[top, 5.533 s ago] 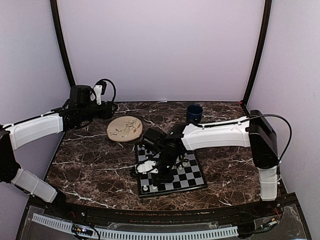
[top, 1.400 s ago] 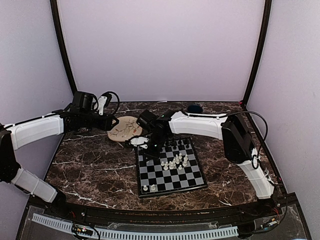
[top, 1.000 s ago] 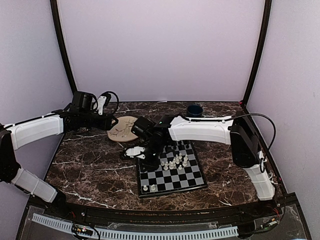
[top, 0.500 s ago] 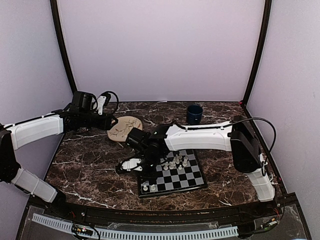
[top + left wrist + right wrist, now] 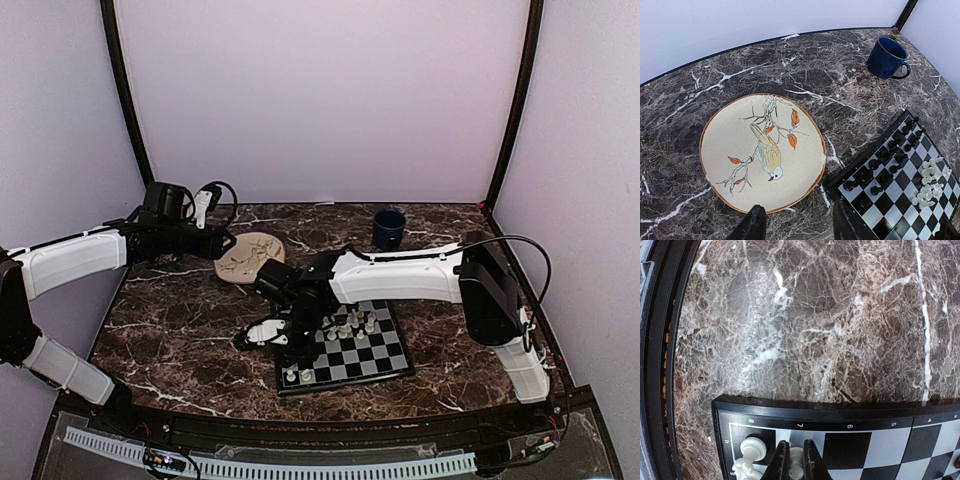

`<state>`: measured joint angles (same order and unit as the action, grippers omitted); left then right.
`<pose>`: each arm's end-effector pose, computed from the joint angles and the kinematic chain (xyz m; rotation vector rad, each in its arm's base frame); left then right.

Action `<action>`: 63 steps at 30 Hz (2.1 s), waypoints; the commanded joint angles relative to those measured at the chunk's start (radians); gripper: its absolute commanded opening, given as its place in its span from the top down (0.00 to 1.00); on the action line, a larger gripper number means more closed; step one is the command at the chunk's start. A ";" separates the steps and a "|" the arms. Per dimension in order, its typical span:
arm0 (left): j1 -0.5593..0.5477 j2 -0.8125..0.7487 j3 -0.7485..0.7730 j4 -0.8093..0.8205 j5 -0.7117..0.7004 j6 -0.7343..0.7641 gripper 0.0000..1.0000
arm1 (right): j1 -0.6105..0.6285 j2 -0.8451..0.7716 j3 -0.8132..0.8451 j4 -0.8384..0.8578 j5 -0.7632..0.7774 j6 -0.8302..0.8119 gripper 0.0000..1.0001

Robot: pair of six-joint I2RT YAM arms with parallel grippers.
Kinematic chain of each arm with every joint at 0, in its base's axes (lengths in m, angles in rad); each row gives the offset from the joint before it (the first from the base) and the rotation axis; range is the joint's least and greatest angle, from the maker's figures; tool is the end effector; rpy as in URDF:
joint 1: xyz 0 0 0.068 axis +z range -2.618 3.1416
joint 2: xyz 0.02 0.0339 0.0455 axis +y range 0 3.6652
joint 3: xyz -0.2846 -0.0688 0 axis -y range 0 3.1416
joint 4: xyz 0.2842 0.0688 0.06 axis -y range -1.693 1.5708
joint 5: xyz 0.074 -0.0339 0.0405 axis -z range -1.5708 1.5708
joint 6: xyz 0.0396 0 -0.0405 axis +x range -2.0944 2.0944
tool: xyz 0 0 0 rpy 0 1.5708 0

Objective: Set up the chess pieces on the board
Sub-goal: Place the pawn on a2, then pick up the bishop from the chessboard.

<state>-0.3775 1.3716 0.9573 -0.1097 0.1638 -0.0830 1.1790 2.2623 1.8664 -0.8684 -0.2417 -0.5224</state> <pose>0.3192 -0.1335 0.2764 0.4097 2.0789 -0.4479 0.1901 0.4849 0.1713 -2.2096 1.8662 0.4764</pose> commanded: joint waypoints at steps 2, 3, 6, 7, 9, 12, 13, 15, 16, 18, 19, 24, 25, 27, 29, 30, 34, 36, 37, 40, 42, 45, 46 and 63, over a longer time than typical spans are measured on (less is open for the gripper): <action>0.006 -0.039 -0.003 0.012 -0.002 -0.003 0.52 | -0.003 -0.014 -0.004 0.021 0.010 0.000 0.86; 0.008 -0.040 -0.003 0.012 -0.001 -0.003 0.52 | -0.002 -0.014 -0.002 0.022 0.010 0.002 0.84; 0.006 -0.037 -0.002 0.011 0.000 -0.002 0.52 | -0.002 -0.016 0.006 0.019 0.012 0.004 0.79; 0.007 -0.037 -0.002 0.011 0.001 -0.001 0.52 | -0.004 -0.018 0.011 0.019 0.012 0.008 0.78; 0.008 -0.037 -0.003 0.010 0.000 -0.001 0.52 | -0.006 -0.023 0.025 0.011 0.004 0.011 0.75; 0.007 -0.037 -0.004 0.011 -0.005 -0.001 0.52 | -0.012 -0.033 0.058 -0.004 -0.002 0.015 0.73; 0.007 -0.036 -0.004 0.011 -0.007 -0.001 0.52 | -0.017 -0.039 0.070 -0.012 -0.001 0.015 0.73; 0.007 -0.031 -0.006 0.011 -0.012 0.000 0.52 | -0.034 -0.056 0.090 -0.023 0.000 0.017 0.73; 0.007 -0.028 -0.006 0.011 -0.012 0.003 0.52 | -0.044 -0.069 0.094 -0.027 0.000 0.019 0.72; 0.007 -0.021 -0.004 0.006 -0.008 0.015 0.52 | -0.070 -0.108 0.086 -0.030 -0.002 0.021 0.72; 0.007 -0.018 -0.002 0.001 -0.003 0.021 0.52 | -0.084 -0.133 0.064 -0.028 -0.001 0.020 0.72; 0.007 0.010 0.007 -0.001 0.132 0.055 0.52 | -0.182 -0.288 -0.133 0.038 0.037 0.018 0.74; 0.005 0.020 0.009 0.003 0.180 0.058 0.52 | -0.215 -0.318 -0.172 0.050 0.040 0.020 0.75; -0.008 0.052 0.014 0.011 0.266 0.062 0.53 | -0.268 -0.367 -0.247 0.066 0.041 0.022 0.76; -0.040 0.082 0.022 0.011 0.310 0.078 0.57 | -0.311 -0.403 -0.303 0.065 0.048 0.020 0.77; -0.056 0.097 0.030 0.001 0.321 0.089 0.58 | -0.328 -0.420 -0.331 0.069 0.055 0.019 0.77; -0.109 0.157 0.060 -0.046 0.302 0.135 0.59 | -0.352 -0.491 -0.443 0.119 0.073 0.000 0.78; -0.116 0.179 0.066 -0.048 0.303 0.134 0.59 | -0.351 -0.502 -0.462 0.126 0.063 -0.018 0.77; -0.116 0.189 0.075 -0.049 0.306 0.126 0.59 | -0.350 -0.494 -0.455 0.121 0.054 -0.023 0.77; -0.116 0.209 0.097 -0.050 0.327 0.098 0.58 | -0.338 -0.448 -0.409 0.090 0.028 -0.045 0.75; -0.116 0.212 0.101 -0.042 0.341 0.082 0.57 | -0.323 -0.423 -0.377 0.084 0.017 -0.065 0.74; -0.115 0.207 0.101 -0.042 0.331 0.075 0.57 | -0.293 -0.382 -0.346 0.083 0.016 -0.087 0.74; -0.114 0.205 0.101 -0.044 0.318 0.075 0.56 | -0.282 -0.368 -0.332 0.079 0.017 -0.094 0.74; -0.101 0.174 0.106 -0.060 0.254 0.072 0.56 | -0.200 -0.239 -0.279 0.061 0.025 -0.099 0.77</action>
<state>-0.4862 1.5875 1.0340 -0.1528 0.4248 -0.0055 0.9691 2.0140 1.5585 -0.8013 -0.2161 -0.6197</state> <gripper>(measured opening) 0.444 0.250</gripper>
